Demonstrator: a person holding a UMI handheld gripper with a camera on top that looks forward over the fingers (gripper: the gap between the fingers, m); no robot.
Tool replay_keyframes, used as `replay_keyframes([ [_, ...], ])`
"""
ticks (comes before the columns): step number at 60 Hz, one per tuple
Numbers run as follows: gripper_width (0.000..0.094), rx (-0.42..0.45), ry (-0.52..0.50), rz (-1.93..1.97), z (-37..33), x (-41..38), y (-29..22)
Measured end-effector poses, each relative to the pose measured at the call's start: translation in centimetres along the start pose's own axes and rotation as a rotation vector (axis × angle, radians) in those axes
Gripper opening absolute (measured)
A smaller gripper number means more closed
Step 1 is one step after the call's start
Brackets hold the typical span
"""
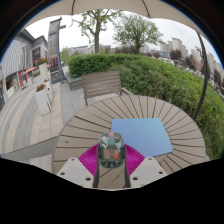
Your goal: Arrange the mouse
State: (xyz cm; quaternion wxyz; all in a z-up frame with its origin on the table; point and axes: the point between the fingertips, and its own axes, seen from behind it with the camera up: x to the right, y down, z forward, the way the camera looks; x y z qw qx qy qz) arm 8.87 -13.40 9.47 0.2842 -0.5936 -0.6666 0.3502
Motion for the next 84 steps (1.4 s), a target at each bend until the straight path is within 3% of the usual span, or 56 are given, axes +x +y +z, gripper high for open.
replay_keyframes([
  [9, 0.0352, 0.088, 0.033, 0.029, 2.8, 5.8, -8.6],
  [13, 0.0352, 0.071, 0.075, 0.042, 5.9, 8.7, -9.8],
  [30, 0.0388, -0.134, 0.109, 0.106, 16.8, 13.4, -1.0],
  [36, 0.0475, -0.121, 0.096, 0.113, 16.6, 13.6, -0.4],
  [38, 0.0576, -0.124, 0.114, 0.102, 16.3, 14.0, -0.6],
  [41, 0.0869, -0.117, 0.140, 0.097, 15.4, 14.8, -1.0],
  [43, 0.0822, -0.117, 0.156, 0.106, 14.3, 15.1, -1.4],
  [51, 0.0847, -0.143, 0.126, 0.123, 6.3, 14.4, -2.5],
  [60, 0.0850, -0.241, 0.137, 0.101, -5.0, 14.0, -0.4],
  [68, 0.0848, -0.238, 0.118, 0.063, -12.6, 13.2, 0.8],
  [84, 0.0846, -0.217, 0.146, 0.077, -18.0, 12.8, 2.4],
])
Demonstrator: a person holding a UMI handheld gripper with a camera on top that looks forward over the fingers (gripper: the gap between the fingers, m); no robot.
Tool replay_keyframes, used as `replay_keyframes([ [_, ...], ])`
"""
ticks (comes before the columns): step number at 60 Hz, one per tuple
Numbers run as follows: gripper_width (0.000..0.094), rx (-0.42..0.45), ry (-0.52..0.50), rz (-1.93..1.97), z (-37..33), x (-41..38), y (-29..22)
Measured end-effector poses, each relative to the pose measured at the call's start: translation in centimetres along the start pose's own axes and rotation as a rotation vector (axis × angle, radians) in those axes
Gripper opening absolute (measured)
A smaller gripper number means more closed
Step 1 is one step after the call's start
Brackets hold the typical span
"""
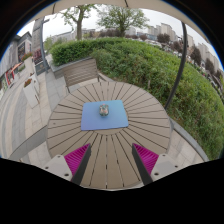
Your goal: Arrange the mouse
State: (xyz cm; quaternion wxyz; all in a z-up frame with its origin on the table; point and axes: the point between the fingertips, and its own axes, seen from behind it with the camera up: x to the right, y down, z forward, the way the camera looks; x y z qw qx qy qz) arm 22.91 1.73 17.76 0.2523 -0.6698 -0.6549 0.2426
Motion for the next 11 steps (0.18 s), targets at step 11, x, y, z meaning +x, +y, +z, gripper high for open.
replay_keyframes([
  [11, 0.0862, 0.006, 0.034, 0.017, 0.1, 1.1, -0.2],
])
